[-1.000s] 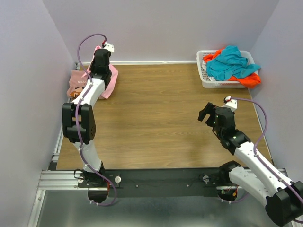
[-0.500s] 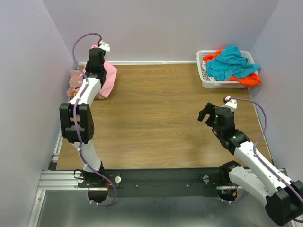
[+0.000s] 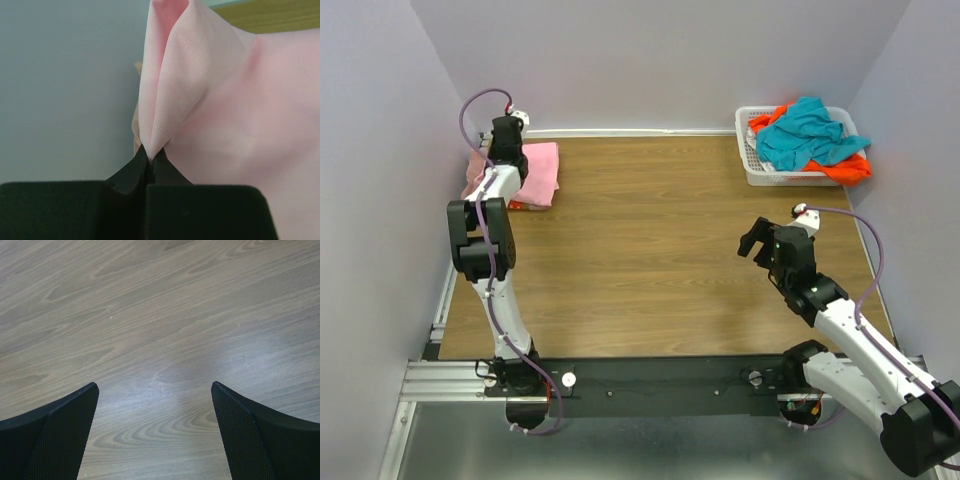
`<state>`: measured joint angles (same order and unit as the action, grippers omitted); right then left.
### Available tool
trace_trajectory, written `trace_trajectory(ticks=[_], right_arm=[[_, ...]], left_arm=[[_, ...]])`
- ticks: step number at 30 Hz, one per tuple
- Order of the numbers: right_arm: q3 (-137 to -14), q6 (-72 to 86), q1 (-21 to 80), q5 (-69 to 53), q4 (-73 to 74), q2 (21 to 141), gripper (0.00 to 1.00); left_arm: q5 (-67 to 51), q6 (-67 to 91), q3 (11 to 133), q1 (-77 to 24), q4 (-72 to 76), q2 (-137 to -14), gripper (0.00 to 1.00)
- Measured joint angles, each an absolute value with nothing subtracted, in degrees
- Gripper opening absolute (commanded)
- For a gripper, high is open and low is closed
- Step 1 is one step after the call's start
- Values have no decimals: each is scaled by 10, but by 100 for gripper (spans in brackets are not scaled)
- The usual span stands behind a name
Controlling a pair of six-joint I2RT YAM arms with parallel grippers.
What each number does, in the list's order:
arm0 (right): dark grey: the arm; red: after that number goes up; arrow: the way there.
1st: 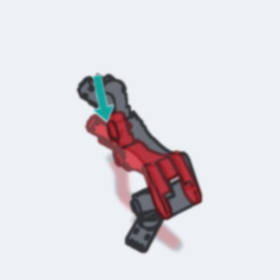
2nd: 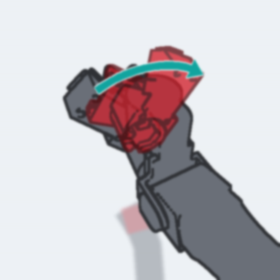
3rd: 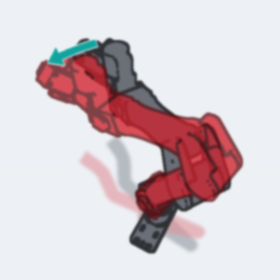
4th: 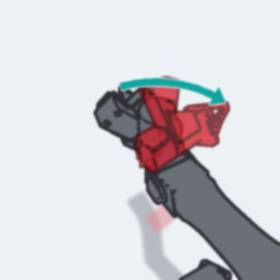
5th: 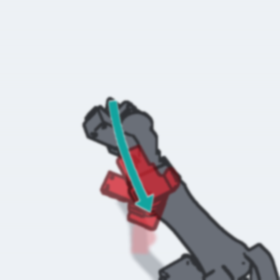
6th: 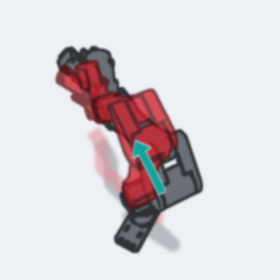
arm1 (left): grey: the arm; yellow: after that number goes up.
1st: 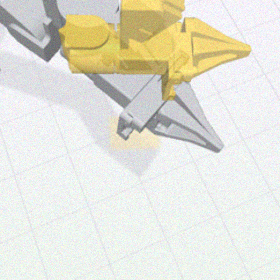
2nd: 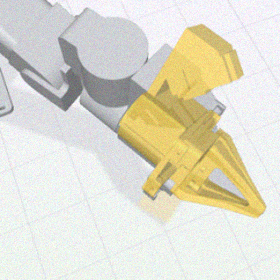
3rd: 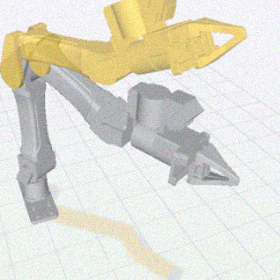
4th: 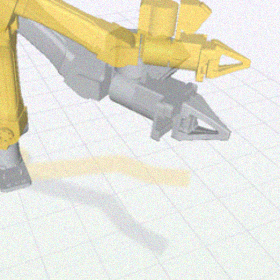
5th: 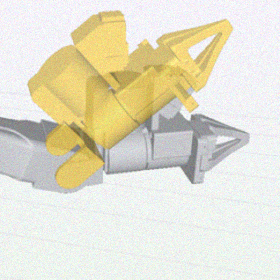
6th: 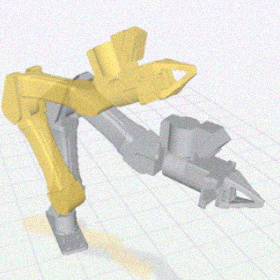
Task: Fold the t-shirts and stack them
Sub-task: Neatly place the folded tshirt to the corner
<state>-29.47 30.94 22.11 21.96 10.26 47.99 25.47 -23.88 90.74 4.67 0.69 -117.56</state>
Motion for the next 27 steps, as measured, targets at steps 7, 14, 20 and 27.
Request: trace_trajectory(ticks=[7, 14, 20, 27], right_arm=[[-295, 308, 221, 222, 109, 485, 100], [-295, 310, 221, 222, 130, 479, 100], [-295, 310, 221, 222, 135, 469, 100], [-295, 315, 221, 215, 146, 445, 100]], left_arm=[[261, -229, 940, 79, 5, -1232, 19], [291, -196, 986, 93, 3, -1248, 98], [290, -135, 1030, 101, -23, -1231, 98], [150, 14, 1046, 98, -86, -1126, 98]])
